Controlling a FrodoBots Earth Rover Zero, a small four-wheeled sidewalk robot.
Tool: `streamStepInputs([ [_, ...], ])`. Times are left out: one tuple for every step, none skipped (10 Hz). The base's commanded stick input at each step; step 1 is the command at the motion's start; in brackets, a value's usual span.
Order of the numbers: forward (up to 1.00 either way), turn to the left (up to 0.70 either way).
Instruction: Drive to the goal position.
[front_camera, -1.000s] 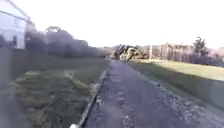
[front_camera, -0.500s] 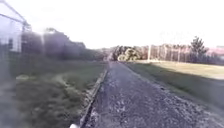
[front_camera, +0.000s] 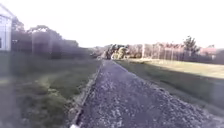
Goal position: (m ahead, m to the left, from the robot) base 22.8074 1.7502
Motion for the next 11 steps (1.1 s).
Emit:
streamStepInputs([
  [0.68,0.0],
  [0.68,0.0],
  [0.68,0.0],
  [0.68,0.0],
  [0.68,0.0],
  [0.68,0.0],
  [0.68,0.0],
  [0.68,0.0],
  [0.68,0.0],
  [0.68,0.0],
  [0.68,0.0],
])
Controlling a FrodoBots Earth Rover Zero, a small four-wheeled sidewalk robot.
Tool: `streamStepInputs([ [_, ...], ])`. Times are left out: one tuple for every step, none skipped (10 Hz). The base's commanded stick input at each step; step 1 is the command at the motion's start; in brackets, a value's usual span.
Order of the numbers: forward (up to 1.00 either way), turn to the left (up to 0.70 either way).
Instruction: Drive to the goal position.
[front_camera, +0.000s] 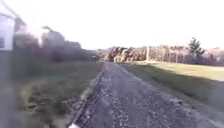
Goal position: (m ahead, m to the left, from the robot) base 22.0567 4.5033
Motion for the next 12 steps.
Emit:
streamStepInputs([
  [0.69,0.0],
  [0.69,-0.15],
  [0.69,-0.34],
  [0.69,-0.34],
  [0.69,-0.34],
  [0.69,-0.33],
  [0.69,-0.1],
  [0.69,0.07],
  [0.69,0.01],
  [0.69,0.0],
  [0.69,0.0],
  [0.69,0.0],
])
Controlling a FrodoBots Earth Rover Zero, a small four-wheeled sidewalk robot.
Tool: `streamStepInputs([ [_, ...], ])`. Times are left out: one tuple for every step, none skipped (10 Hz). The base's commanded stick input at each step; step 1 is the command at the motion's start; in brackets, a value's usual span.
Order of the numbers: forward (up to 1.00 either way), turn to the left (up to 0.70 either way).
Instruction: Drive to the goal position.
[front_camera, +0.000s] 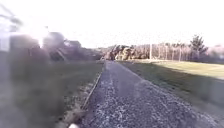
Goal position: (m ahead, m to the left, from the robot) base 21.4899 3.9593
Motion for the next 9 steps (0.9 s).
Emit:
streamStepInputs([
  [0.69,0.0],
  [0.69,0.0],
  [0.69,0.0],
  [0.69,0.0],
  [0.69,0.0],
  [0.69,0.0],
  [0.69,0.0],
  [0.69,0.0],
  [0.69,0.0],
])
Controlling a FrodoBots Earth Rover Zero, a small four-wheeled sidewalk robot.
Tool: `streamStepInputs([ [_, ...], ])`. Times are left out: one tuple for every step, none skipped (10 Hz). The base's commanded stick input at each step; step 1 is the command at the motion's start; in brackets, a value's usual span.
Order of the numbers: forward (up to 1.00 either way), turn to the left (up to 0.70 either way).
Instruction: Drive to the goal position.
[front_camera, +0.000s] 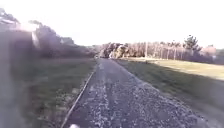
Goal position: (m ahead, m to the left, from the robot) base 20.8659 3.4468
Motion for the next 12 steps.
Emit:
streamStepInputs([
  [0.69,0.0],
  [0.69,0.0],
  [0.69,0.0],
  [0.69,0.0],
  [0.69,0.0],
  [0.69,0.0],
  [0.7,0.0],
  [0.7,0.0],
  [0.7,0.0],
  [0.7,0.0],
  [0.7,0.0],
  [0.7,0.0],
])
